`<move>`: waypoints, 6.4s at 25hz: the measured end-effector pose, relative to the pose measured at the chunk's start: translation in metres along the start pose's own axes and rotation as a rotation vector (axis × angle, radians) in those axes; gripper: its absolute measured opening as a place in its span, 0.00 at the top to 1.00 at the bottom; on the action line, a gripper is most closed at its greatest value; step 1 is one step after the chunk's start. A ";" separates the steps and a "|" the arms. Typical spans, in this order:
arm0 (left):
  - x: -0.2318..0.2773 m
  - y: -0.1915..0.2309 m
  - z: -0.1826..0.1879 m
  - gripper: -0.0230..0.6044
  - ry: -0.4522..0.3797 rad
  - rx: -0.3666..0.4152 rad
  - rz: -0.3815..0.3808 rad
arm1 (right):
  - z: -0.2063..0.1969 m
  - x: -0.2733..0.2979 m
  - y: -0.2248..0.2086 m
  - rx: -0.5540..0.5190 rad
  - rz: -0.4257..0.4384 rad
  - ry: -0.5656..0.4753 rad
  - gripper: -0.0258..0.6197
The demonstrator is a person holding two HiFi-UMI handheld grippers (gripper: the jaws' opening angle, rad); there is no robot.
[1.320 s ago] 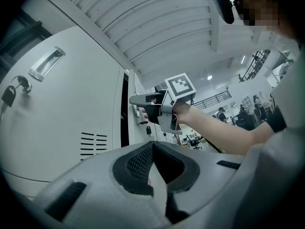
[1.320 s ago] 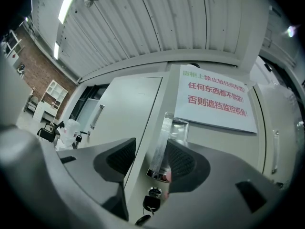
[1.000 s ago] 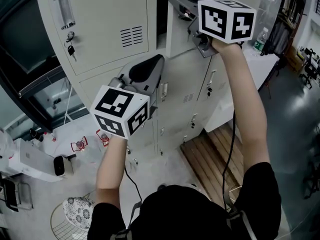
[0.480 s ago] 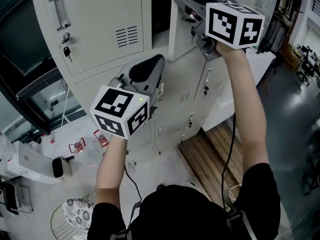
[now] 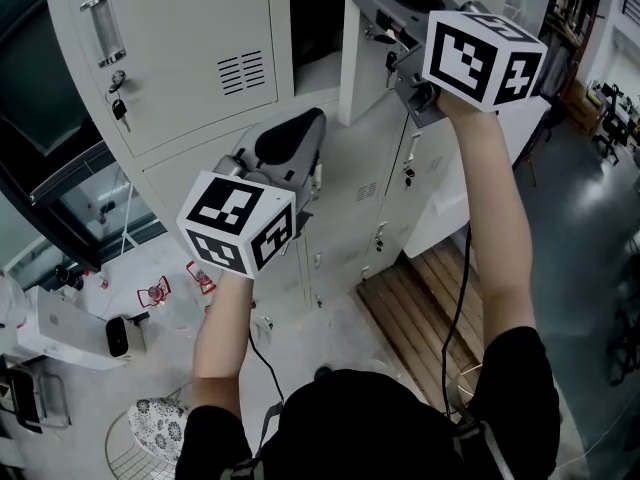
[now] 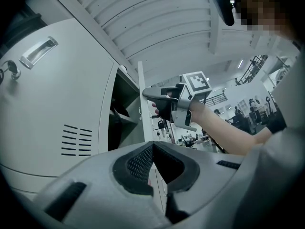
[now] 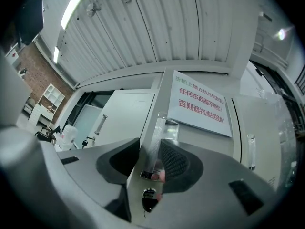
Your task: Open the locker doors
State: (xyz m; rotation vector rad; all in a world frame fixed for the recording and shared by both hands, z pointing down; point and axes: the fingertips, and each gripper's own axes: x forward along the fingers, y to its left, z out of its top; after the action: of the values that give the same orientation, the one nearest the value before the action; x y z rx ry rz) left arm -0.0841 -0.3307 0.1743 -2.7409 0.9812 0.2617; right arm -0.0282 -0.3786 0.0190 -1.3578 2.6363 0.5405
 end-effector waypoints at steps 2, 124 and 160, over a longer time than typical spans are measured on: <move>0.003 0.000 -0.001 0.94 0.002 -0.001 0.002 | 0.001 -0.004 -0.001 0.006 -0.001 -0.016 0.74; 0.119 -0.190 0.014 0.94 0.028 0.002 -0.081 | -0.009 -0.233 -0.251 0.083 -0.353 0.023 0.95; 0.111 -0.247 -0.013 0.94 -0.007 -0.098 -0.112 | -0.080 -0.331 -0.093 0.089 -0.166 0.034 0.95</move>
State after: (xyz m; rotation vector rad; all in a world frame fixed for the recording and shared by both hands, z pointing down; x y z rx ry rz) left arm 0.1599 -0.2151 0.1963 -2.8693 0.8311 0.3077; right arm 0.2459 -0.2055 0.1592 -1.5529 2.5091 0.3774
